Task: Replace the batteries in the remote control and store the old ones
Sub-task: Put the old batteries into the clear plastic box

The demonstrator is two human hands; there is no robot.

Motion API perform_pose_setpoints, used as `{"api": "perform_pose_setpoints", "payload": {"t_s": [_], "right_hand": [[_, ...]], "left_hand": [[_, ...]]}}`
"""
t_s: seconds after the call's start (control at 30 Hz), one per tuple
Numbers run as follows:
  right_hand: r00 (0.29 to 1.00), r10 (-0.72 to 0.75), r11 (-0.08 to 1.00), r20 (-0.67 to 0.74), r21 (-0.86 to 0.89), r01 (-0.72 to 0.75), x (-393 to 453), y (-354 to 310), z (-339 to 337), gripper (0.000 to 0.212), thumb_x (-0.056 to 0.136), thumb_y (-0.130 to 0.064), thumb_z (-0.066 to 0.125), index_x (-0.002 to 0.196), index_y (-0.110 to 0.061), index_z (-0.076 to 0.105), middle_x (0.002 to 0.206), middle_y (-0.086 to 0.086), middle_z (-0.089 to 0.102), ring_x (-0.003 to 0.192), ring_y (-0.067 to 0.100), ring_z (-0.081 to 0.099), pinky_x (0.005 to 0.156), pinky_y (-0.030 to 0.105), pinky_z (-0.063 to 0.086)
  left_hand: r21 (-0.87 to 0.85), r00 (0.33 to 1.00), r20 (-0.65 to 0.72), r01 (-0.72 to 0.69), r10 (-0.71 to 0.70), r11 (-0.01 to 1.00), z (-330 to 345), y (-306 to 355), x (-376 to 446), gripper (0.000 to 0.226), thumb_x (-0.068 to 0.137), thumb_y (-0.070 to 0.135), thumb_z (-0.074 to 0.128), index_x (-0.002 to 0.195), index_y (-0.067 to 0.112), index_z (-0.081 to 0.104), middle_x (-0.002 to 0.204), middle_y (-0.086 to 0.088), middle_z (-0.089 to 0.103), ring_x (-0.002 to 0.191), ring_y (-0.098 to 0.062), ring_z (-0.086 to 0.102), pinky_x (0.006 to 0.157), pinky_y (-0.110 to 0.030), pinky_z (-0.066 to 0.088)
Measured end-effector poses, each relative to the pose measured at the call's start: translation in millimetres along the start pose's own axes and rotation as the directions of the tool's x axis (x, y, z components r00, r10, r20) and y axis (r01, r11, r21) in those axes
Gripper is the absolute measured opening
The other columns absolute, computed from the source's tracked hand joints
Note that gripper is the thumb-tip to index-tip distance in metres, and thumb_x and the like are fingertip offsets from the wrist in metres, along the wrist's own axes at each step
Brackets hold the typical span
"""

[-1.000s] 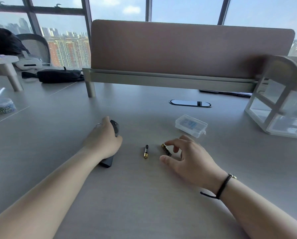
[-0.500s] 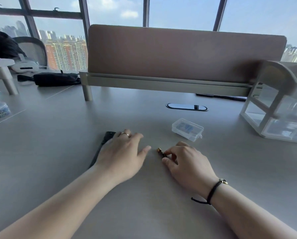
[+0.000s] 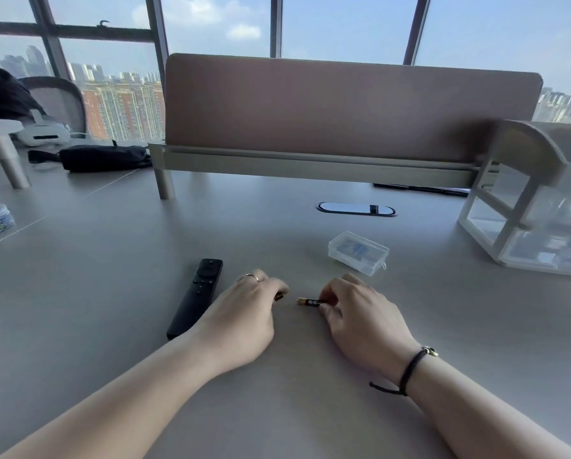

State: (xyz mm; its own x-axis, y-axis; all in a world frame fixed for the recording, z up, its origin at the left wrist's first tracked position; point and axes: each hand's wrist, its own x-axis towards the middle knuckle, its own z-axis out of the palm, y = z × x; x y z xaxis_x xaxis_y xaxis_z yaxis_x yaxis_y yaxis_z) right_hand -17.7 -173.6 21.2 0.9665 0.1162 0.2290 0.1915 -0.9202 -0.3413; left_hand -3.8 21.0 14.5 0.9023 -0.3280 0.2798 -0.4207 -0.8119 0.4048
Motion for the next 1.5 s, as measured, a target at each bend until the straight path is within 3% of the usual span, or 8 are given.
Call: {"api": "perform_pose_setpoints", "payload": {"t_s": [0.2,0.3,0.47,0.73,0.97,1.2,1.4,1.5], "right_hand": [[0.999,0.019,0.973,-0.034,0.229,-0.011,2.8,1.0,-0.1,0.008,0.091,-0.030,0.061,0.097,-0.030,0.066,0.092,-0.013,0.068,0.075,0.006,0.058,0.071,0.025,0.051],[1.000,-0.015,0.940,-0.014,0.340,0.018,2.1,-1.6,-2.0,0.008,0.090,-0.025,0.066,0.093,-0.030,0.070,0.078,-0.019,0.064,0.067,-0.003,0.055,0.061,0.009,0.042],[1.000,-0.005,0.855,0.008,0.519,0.000,1.4,-4.1,-0.5,0.010,0.089,-0.018,0.069,0.089,-0.027,0.074,0.060,-0.019,0.064,0.053,-0.004,0.055,0.056,0.009,0.040],[1.000,-0.002,0.736,0.000,0.677,0.001,0.9,-6.7,-1.5,0.021,0.085,-0.006,0.070,0.082,-0.027,0.073,0.077,0.003,0.076,0.058,0.008,0.063,0.064,0.031,0.055],[0.982,0.045,0.839,-0.181,0.541,0.061,11.2,8.5,-4.3,0.016,0.081,-0.018,0.077,0.082,-0.032,0.070,0.075,-0.012,0.070,0.067,-0.001,0.059,0.065,0.020,0.047],[0.992,0.111,0.994,-0.059,-0.014,-0.112,25.6,49.6,-9.5,0.064,0.086,-0.051,0.063,0.144,-0.037,0.042,0.158,-0.015,0.033,0.150,0.016,0.020,0.118,0.035,0.021],[0.965,0.041,0.993,-0.261,0.118,-0.011,27.1,43.3,-10.5,0.013,0.083,-0.041,0.069,0.093,-0.032,0.069,0.106,-0.013,0.066,0.111,0.017,0.059,0.092,0.031,0.042],[0.958,0.000,0.988,-0.287,0.150,0.044,25.2,39.6,-8.7,0.029,0.076,-0.050,0.074,0.098,-0.034,0.063,0.107,-0.016,0.055,0.107,0.013,0.053,0.090,0.032,0.042]], "left_hand": [[-0.398,0.975,-0.035,0.186,-0.218,0.898,-5.2,11.5,0.7,0.020,0.098,0.015,0.051,0.103,0.030,0.063,0.086,0.009,0.061,0.069,-0.009,0.069,0.067,-0.019,0.047],[-0.592,0.946,0.013,0.269,-0.325,0.760,-6.0,15.7,1.0,0.025,0.098,0.007,0.052,0.095,0.027,0.067,0.083,0.003,0.063,0.056,-0.011,0.070,0.074,-0.031,0.057],[-0.800,0.923,0.248,0.367,-0.296,0.475,-10.5,21.3,0.3,0.019,0.097,-0.002,0.054,0.099,0.007,0.070,0.098,-0.023,0.070,0.083,-0.020,0.067,0.076,-0.042,0.062],[-0.825,0.911,0.403,0.401,-0.082,0.399,-12.9,20.0,-3.0,0.031,0.093,-0.010,0.057,0.118,0.006,0.067,0.105,-0.024,0.074,0.097,-0.024,0.074,0.082,-0.032,0.059],[-0.839,0.930,0.358,0.362,-0.087,0.406,-9.9,22.7,-5.1,0.034,0.093,-0.011,0.055,0.117,0.009,0.067,0.092,-0.019,0.073,0.086,-0.026,0.074,0.079,-0.032,0.059],[-0.855,0.916,0.382,0.402,-0.125,0.328,-13.4,24.1,-5.2,0.023,0.095,-0.006,0.055,0.111,0.004,0.069,0.088,-0.018,0.071,0.080,-0.027,0.073,0.074,-0.033,0.060],[-0.851,0.897,0.421,0.443,-0.137,0.282,-15.9,22.9,-3.3,0.017,0.094,0.001,0.059,0.106,0.002,0.071,0.088,-0.018,0.072,0.076,-0.026,0.069,0.063,-0.033,0.057],[-0.841,0.897,0.412,0.442,-0.161,0.312,-16.1,21.4,-2.6,0.015,0.093,0.005,0.062,0.102,0.006,0.073,0.087,-0.014,0.073,0.073,-0.022,0.068,0.056,-0.029,0.052]]}}
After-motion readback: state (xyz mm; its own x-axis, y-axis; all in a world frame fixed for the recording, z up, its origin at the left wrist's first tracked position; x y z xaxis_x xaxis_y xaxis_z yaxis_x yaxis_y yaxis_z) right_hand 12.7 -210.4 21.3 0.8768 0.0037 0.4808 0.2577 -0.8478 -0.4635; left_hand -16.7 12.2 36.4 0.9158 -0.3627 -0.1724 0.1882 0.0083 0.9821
